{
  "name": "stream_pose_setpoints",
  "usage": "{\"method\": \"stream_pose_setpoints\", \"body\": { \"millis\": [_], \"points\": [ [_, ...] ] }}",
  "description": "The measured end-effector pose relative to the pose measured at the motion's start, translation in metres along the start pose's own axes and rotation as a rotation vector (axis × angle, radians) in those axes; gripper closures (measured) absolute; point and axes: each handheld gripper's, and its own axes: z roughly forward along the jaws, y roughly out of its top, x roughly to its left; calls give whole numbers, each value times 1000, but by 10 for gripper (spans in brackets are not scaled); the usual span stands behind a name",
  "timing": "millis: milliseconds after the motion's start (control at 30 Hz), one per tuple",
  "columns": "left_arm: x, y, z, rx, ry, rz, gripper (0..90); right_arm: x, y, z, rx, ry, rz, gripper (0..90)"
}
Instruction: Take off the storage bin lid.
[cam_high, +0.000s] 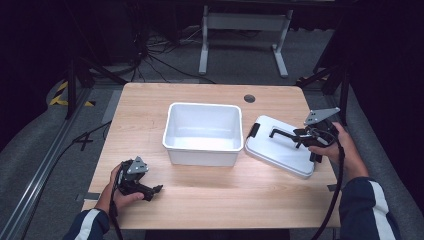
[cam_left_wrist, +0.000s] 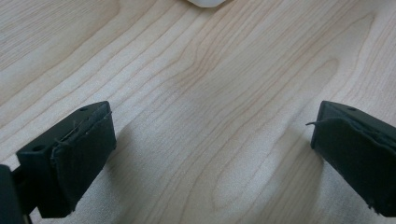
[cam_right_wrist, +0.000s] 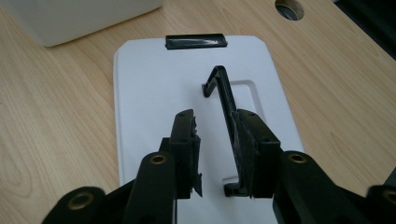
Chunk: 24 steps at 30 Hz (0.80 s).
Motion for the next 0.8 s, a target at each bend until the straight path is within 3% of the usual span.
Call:
{"method": "stream_pose_setpoints", "body": {
  "millis": [567, 800],
  "points": [
    [0, 0, 0, 0, -2, -2, 4, 16, -22, -18, -25, -35, 45, 587],
    [-1, 0, 0, 2, -3, -5, 5, 27, -33, -20, -20, -60, 42, 559]
  ]
}}
